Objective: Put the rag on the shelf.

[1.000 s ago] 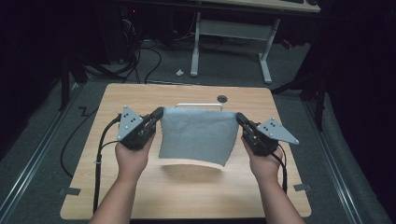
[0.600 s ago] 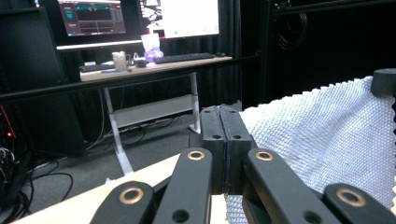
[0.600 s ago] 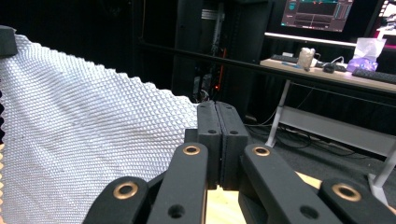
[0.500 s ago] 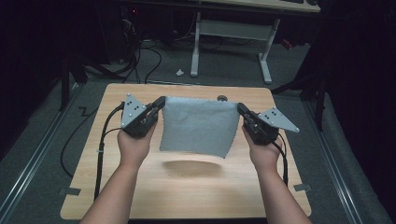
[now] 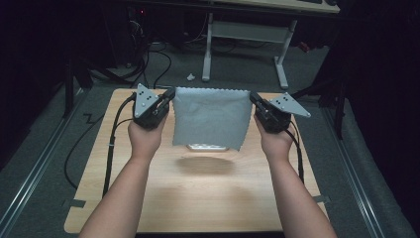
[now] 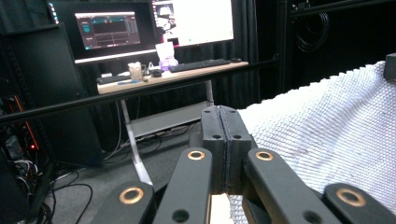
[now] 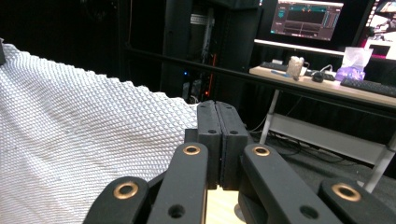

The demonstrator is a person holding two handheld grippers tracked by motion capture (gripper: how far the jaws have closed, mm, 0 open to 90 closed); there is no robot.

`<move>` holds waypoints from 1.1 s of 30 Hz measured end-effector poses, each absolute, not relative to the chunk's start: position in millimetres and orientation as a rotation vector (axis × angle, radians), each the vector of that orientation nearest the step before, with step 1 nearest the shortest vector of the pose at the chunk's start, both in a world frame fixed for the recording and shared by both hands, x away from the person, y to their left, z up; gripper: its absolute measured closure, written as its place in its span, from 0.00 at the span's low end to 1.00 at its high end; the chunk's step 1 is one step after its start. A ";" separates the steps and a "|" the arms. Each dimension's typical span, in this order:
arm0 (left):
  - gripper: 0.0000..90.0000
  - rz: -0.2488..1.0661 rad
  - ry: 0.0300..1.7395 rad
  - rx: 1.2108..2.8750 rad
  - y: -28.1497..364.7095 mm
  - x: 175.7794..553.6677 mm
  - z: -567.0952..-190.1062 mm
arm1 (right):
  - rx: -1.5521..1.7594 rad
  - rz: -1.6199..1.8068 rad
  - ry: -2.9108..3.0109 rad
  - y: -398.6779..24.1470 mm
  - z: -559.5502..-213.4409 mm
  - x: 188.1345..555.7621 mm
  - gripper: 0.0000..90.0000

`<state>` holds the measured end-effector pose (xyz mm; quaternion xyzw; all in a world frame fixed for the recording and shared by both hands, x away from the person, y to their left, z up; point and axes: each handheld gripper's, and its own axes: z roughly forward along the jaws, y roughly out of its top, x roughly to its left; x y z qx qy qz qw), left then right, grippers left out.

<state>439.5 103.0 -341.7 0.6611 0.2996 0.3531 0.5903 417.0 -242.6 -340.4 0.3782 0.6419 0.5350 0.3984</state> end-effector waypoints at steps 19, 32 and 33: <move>1.00 0.867 0.794 1.648 92.7 487.1 -354.1 | 1.010 1.241 1.740 -240.8 -337.3 475.7 1.00; 1.00 0.751 0.882 1.795 89.3 495.5 -418.4 | 1.148 1.156 1.907 -241.6 -396.2 496.0 1.00; 1.00 0.734 0.888 1.792 90.1 494.6 -421.9 | 1.147 1.164 1.911 -242.4 -400.0 495.4 1.00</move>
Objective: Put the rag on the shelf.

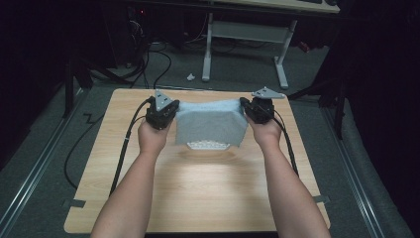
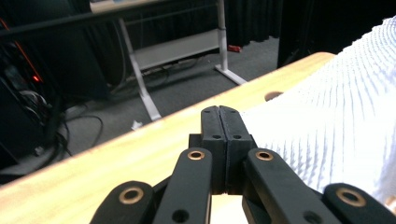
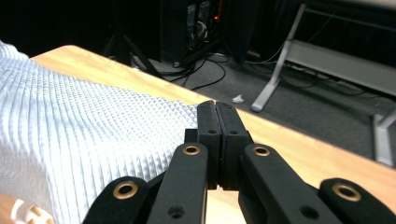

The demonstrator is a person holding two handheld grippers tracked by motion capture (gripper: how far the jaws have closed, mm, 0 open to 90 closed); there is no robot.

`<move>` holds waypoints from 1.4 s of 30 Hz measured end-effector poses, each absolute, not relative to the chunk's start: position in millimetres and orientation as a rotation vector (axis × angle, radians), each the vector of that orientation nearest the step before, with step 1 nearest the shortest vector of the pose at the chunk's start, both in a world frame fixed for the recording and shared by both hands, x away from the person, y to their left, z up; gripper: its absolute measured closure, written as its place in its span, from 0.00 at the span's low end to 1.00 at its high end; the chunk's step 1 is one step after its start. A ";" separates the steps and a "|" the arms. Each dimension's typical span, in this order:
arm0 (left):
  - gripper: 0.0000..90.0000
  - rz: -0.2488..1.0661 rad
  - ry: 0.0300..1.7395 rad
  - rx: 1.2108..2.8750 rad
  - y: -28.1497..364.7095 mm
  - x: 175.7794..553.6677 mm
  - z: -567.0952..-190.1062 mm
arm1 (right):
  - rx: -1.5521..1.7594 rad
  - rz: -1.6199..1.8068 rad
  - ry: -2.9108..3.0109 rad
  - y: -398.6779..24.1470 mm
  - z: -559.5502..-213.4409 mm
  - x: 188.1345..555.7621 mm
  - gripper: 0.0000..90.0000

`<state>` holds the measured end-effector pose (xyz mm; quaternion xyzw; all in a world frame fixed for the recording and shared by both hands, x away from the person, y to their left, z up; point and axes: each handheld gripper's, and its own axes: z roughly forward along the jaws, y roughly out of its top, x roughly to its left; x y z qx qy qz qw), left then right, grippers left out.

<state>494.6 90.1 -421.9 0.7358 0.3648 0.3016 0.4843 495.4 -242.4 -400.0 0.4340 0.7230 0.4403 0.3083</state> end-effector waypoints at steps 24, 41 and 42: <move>1.00 0.591 0.890 1.828 86.9 477.4 -471.2 | 1.217 1.238 1.942 -242.6 -453.1 482.4 1.00; 0.91 0.592 0.911 1.823 90.6 477.7 -472.6 | 1.258 1.204 1.941 -248.4 -462.7 482.0 0.93; 0.91 0.592 0.911 1.823 90.6 477.7 -472.6 | 1.261 1.206 1.937 -248.8 -462.1 481.6 0.93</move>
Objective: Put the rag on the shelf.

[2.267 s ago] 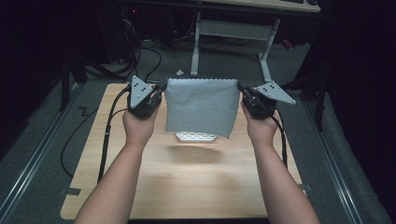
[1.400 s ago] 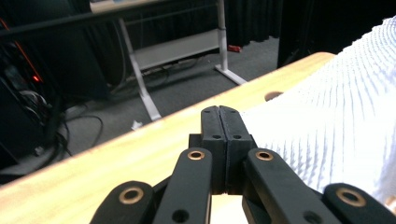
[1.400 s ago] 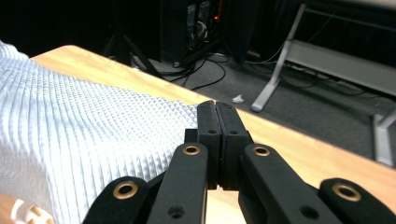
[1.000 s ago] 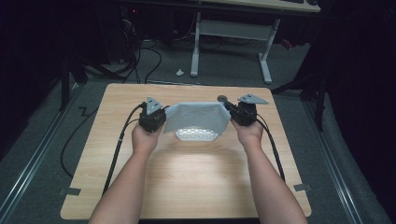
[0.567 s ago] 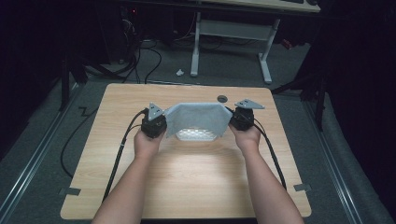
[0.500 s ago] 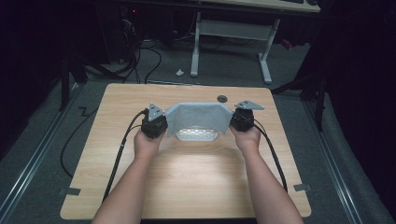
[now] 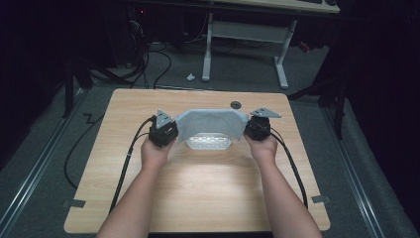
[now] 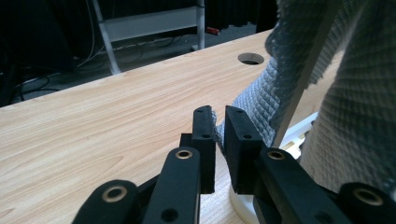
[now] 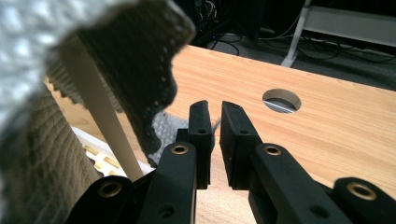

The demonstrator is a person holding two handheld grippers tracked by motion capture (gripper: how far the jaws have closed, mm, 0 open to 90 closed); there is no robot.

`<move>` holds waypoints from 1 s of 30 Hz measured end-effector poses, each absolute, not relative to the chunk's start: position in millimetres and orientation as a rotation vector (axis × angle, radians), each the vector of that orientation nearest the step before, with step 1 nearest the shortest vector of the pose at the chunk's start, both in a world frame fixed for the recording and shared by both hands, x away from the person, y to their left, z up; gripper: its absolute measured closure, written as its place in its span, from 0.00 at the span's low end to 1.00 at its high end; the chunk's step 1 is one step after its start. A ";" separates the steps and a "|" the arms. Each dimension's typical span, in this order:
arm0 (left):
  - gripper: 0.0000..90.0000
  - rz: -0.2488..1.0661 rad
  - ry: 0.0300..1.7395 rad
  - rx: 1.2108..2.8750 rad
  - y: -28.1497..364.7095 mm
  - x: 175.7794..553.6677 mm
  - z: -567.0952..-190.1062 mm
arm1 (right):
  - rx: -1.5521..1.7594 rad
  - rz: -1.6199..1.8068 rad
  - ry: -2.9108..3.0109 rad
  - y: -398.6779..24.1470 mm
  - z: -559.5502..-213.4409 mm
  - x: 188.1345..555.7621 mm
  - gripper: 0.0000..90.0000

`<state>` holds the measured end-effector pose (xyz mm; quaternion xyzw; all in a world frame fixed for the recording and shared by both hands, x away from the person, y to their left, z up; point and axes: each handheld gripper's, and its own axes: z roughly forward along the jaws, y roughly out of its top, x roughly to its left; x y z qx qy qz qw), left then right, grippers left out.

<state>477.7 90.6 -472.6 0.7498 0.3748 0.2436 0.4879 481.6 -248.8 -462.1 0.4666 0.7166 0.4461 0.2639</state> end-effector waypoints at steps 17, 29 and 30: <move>0.69 0.634 0.983 1.776 109.0 476.9 -465.2 | 1.277 1.207 1.879 -267.2 -449.5 478.0 0.77; 0.65 0.662 1.038 1.738 143.4 460.9 -461.8 | 1.272 1.208 1.826 -289.9 -440.3 458.1 0.72; 0.64 0.662 1.038 1.738 143.4 460.9 -461.8 | 1.272 1.208 1.826 -289.9 -440.3 458.1 0.72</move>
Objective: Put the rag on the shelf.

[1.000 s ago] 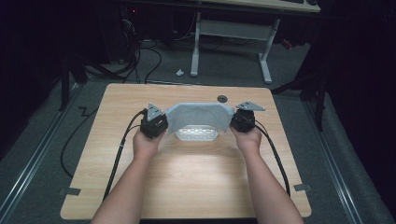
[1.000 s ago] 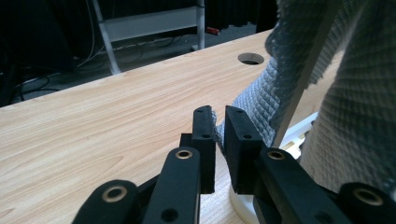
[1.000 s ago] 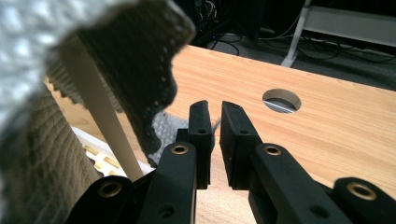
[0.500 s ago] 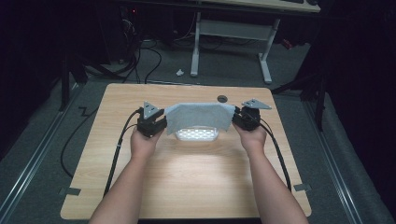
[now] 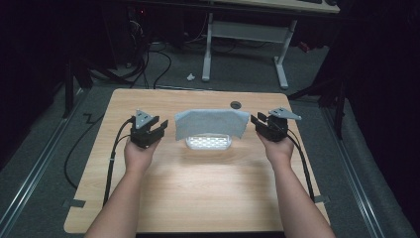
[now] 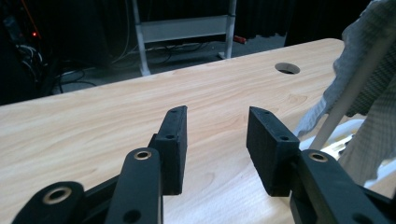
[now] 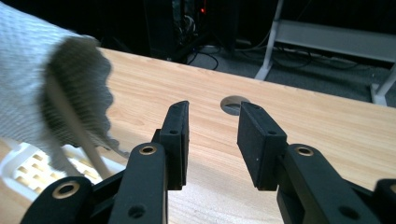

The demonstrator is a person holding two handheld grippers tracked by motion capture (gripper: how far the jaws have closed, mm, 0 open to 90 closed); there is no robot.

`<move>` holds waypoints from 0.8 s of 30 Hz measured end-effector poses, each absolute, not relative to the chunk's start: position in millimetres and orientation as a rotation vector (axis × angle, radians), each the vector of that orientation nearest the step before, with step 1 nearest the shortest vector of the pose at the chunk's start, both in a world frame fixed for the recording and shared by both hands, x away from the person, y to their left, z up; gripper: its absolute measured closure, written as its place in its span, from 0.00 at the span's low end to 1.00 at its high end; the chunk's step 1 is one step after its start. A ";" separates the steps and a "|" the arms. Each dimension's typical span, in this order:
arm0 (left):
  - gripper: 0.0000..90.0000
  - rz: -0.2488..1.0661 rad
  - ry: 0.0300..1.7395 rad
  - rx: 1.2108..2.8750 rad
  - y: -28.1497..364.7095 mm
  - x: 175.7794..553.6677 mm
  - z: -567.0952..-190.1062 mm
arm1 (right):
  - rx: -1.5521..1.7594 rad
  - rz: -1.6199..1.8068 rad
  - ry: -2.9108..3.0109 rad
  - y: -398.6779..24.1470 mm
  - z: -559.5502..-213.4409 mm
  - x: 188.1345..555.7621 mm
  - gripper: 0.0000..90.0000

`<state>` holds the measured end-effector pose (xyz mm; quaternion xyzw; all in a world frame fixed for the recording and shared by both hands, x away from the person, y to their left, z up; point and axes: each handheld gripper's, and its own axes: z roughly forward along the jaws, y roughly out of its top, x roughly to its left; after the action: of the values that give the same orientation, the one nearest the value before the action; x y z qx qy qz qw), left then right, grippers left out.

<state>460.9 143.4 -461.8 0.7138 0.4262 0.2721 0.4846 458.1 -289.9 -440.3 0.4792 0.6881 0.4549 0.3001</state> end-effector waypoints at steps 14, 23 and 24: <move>0.54 0.579 1.031 1.766 177.5 377.0 -483.5 | 1.173 1.184 1.854 -290.7 -430.6 366.7 0.64; 0.49 0.393 1.072 1.922 155.8 318.6 -504.9 | 1.162 1.174 1.929 -269.8 -474.2 303.1 0.50; 0.49 0.393 1.072 1.922 155.8 318.6 -504.9 | 1.188 1.190 1.934 -265.7 -483.7 298.5 0.49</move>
<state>318.6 155.8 -504.9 0.7730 0.4311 0.1579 0.4378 298.5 -265.7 -483.7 0.4444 0.7234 0.4448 0.2853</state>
